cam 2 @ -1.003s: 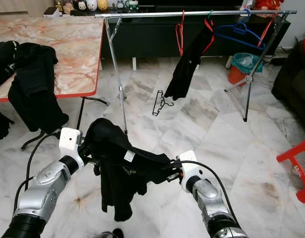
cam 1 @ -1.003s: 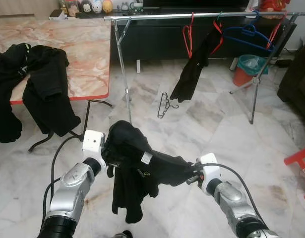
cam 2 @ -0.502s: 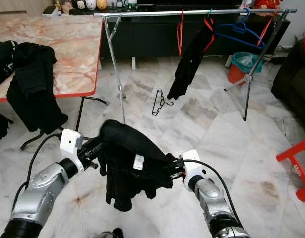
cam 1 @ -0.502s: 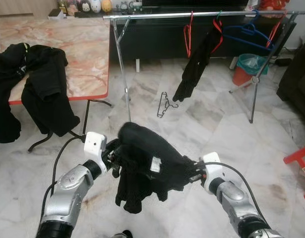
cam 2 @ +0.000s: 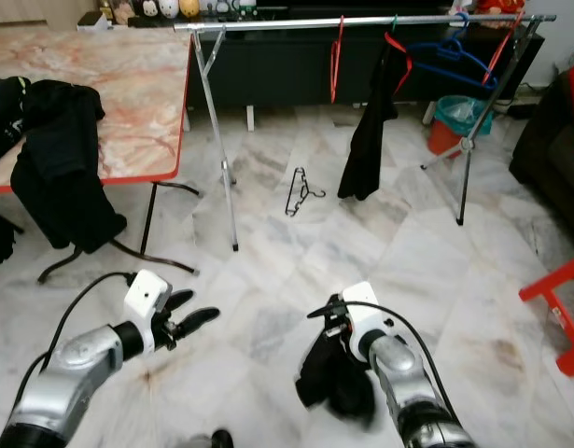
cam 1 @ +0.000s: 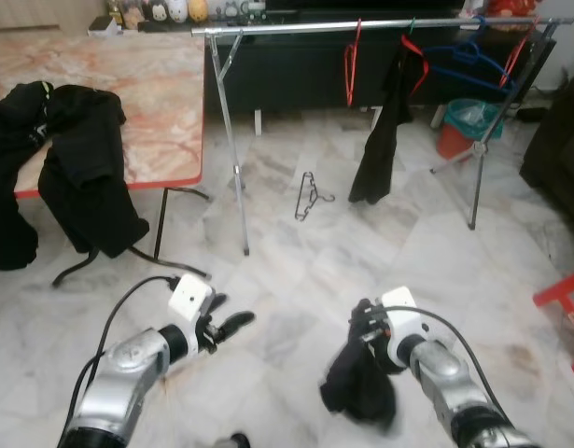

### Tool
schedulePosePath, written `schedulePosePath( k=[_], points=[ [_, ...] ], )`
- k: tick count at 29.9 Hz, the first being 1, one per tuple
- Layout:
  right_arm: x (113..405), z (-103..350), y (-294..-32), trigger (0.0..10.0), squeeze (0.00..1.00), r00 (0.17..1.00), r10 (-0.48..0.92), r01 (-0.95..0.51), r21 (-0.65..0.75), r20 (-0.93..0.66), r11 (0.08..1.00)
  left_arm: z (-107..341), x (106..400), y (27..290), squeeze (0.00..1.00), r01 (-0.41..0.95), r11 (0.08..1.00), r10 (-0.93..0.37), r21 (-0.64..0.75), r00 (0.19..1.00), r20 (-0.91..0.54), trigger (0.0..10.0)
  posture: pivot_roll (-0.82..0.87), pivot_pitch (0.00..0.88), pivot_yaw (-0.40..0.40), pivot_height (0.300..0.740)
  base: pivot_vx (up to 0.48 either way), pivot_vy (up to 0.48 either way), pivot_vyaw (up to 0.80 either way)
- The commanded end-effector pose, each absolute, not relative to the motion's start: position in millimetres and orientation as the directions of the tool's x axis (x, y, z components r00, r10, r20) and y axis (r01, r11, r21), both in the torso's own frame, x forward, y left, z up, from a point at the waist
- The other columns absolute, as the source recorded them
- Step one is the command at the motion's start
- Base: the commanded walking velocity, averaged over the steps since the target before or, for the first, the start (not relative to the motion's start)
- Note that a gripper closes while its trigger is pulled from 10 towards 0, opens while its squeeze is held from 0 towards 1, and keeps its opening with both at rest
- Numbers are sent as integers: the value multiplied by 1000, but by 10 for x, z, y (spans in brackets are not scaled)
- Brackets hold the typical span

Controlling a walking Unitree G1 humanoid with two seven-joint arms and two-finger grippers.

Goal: Hang hanger

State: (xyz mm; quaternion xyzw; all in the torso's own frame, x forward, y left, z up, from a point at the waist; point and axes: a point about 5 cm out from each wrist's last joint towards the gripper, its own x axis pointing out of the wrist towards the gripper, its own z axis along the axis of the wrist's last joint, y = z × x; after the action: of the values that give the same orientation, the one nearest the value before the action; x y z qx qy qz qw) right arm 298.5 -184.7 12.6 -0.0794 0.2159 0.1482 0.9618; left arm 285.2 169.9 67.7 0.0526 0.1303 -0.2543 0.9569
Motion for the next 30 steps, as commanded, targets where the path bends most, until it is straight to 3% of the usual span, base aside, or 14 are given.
schedulePosePath(
  k=[1, 2, 3, 6, 10, 14, 30],
  points=[
    [3143, 339, -1863, 6980, 0, 920, 212, -255, -93, -328, 962, 666, 2897, 1760, 0, 400, 915, -375, 52, 891, -254, 10000, 17, 80, -15, 740, 0, 0, 0],
    [3143, 339, -1863, 6980, 0, 920, 212, -255, -93, -328, 962, 666, 2897, 1760, 0, 400, 915, -375, 52, 891, -254, 10000, 17, 80, -15, 740, 0, 0, 0],
    [3171, 385, -1859, 10000, 0, 935, 198, -230, -75, -293, 970, 656, 2904, 1773, 0, 351, 936, -333, 37, 912, -238, 10000, 14, 82, -14, 740, 0, 0, 0],
    [3210, 486, -1866, 10000, 0, 971, 133, -142, -34, -200, 989, 650, 2890, 1769, 0, 260, 965, -262, -35, 950, -170, 10000, 9, 89, -6, 740, 0, 0, 0],
    [3209, 506, -1879, 10000, 0, 978, 109, -117, -40, -179, 992, 663, 2885, 1755, 0, 257, 965, -262, -53, 953, -153, 10000, 13, 89, -3, 740, 0, 0, 0],
    [3125, 560, -2015, 10000, 0, 994, -93, 91, -46, -55, 995, 690, 2842, 1742, 0, 244, 968, -249, -62, 964, -93, 10000, 26, 20, 1, 740, 0, 0, 0],
    [3042, 582, -1957, 10000, 0, 990, -143, 143, 54, 4, 988, 665, 2822, 1701, 0, 138, 987, -141, -83, 989, -33, 10000, 2, 0, -4, 740, 0, 0, 0]
  ],
)
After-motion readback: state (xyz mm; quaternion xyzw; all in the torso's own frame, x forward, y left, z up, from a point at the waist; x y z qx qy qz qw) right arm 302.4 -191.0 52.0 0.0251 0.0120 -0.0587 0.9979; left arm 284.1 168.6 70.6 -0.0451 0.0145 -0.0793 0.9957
